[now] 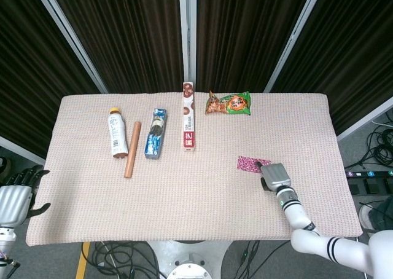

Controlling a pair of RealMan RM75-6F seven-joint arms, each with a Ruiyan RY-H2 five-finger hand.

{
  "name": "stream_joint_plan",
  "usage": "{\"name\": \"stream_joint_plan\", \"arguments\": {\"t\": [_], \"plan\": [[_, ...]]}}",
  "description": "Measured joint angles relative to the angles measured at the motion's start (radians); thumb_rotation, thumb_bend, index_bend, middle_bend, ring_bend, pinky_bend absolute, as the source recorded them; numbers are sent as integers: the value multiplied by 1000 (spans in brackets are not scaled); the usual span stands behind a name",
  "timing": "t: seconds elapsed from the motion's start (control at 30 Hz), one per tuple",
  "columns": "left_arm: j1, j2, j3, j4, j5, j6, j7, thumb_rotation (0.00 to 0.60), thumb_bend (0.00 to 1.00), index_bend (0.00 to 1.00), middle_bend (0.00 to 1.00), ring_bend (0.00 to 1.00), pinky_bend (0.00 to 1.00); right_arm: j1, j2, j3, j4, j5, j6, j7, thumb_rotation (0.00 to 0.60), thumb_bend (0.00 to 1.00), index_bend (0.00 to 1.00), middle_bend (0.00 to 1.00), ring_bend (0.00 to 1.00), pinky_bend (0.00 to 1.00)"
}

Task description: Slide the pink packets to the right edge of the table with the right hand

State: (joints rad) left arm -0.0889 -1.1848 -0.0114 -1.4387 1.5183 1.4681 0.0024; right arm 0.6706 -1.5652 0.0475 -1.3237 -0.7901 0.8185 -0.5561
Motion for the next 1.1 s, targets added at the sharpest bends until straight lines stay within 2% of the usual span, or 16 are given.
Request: {"name": "stream_joint_plan", "arguments": {"t": [1.1], "plan": [[-7, 0, -3, -23, -1, -5, 17, 600, 25, 278, 277, 200, 259, -64, 105, -60, -14, -60, 7, 74, 568, 554, 213, 1000, 1000, 1000]]}}
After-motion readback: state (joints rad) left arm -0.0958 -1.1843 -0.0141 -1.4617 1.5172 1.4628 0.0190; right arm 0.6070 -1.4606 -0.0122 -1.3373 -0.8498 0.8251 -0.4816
